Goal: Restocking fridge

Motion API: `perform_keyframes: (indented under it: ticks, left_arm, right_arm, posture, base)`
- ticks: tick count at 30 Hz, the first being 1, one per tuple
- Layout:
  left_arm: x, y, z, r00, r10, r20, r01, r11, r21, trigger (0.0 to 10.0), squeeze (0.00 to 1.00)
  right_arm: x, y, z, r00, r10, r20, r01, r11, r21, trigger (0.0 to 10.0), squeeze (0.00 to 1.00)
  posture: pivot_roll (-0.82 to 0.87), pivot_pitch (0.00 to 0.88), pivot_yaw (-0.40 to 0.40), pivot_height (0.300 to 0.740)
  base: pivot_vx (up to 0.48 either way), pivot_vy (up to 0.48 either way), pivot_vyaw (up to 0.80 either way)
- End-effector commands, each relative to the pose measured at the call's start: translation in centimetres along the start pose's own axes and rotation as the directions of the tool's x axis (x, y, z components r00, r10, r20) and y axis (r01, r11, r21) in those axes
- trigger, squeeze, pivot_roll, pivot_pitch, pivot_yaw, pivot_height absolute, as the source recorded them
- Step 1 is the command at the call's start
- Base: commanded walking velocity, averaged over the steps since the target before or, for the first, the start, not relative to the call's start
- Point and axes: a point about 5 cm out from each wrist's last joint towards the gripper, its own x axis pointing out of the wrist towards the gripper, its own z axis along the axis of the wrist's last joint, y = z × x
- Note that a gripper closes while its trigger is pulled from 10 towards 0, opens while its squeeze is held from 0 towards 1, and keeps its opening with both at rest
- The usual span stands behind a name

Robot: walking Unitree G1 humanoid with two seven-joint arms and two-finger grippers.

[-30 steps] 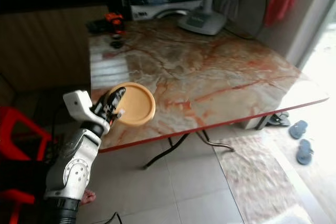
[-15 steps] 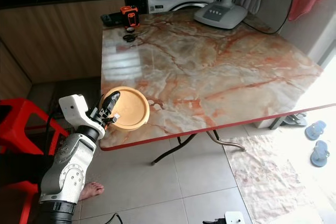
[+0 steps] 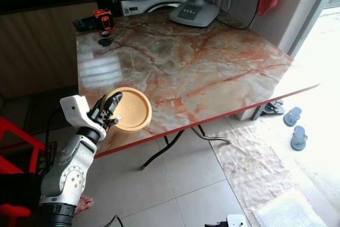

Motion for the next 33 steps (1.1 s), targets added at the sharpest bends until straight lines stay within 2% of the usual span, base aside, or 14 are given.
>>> perform_keyframes:
  ticks: [1,8,17,33]
  left_arm:
    - [0.1,-0.3,0.1,1.000,-0.028,-0.003,0.028,0.999,0.025,10.0,0.00]
    - [0.2,-0.8,0.0,0.998,-0.063,-0.006,0.063,0.996,0.055,10.0,0.00]
    - [0.1,-1.1,-0.2,0.996,-0.087,-0.020,0.088,0.993,0.076,10.0,0.00]
    - [0.1,-1.4,-0.3,0.993,-0.113,-0.028,0.115,0.989,0.095,10.0,0.00]
  right_arm:
    - [0.0,0.0,-0.4,1.000,0.003,-0.015,-0.003,1.000,0.007,10.0,0.00]
    - [0.0,0.0,-0.4,1.000,0.004,-0.018,-0.004,1.000,-0.002,10.0,0.00]
    - [-0.1,-0.1,-0.4,1.000,0.003,-0.020,-0.003,1.000,-0.008,10.0,0.00]
    - [0.0,0.0,-0.4,1.000,0.006,-0.025,-0.006,1.000,-0.008,10.0,0.00]
  posture:
    - [-0.10,0.038,0.002,0.740]
    - [-0.10,0.034,0.000,0.740]
    - [-0.10,0.027,-0.002,0.740]
    - [-0.10,0.038,-0.002,0.740]
  base:
    - [0.000,0.000,-0.80]
    - [0.000,-0.269,-0.80]
    - [0.000,-0.105,-0.80]
    - [0.000,-0.031,-0.80]
